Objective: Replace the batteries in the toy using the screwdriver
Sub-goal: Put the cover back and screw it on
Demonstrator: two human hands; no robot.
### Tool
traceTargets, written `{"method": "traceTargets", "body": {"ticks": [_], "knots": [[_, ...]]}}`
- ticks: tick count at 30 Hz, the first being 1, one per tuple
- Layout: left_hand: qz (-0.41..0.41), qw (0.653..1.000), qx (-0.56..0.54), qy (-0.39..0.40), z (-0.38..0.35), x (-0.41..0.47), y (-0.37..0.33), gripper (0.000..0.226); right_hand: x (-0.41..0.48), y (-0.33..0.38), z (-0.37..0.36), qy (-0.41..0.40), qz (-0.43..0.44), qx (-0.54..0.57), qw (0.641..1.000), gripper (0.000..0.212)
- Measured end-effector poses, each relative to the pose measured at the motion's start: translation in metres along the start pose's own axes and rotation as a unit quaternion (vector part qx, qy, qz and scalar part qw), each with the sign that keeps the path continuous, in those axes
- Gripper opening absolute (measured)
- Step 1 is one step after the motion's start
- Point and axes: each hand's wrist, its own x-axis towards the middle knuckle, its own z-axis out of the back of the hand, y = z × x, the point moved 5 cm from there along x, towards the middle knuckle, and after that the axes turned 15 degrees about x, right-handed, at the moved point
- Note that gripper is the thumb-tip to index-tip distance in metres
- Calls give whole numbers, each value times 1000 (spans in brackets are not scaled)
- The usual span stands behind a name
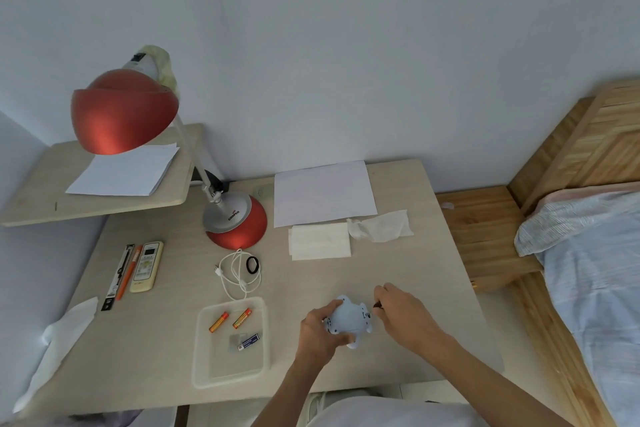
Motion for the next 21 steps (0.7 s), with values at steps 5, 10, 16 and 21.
{"method": "traceTargets", "body": {"ticks": [5,10,16,21], "knots": [[1,1000,-3,5,2,0,-4,88,3,-11,1,-17,-63,-16,998,33],[0,1000,2,24,5,5,-4,85,8,-11,-4,-11,-39,23,999,27],[10,999,11,37,6,8,-2,85,4,-4,0,-5,3,47,999,13],[10,999,9,43,7,9,-4,83,5,0,0,7,1,59,998,12]]}}
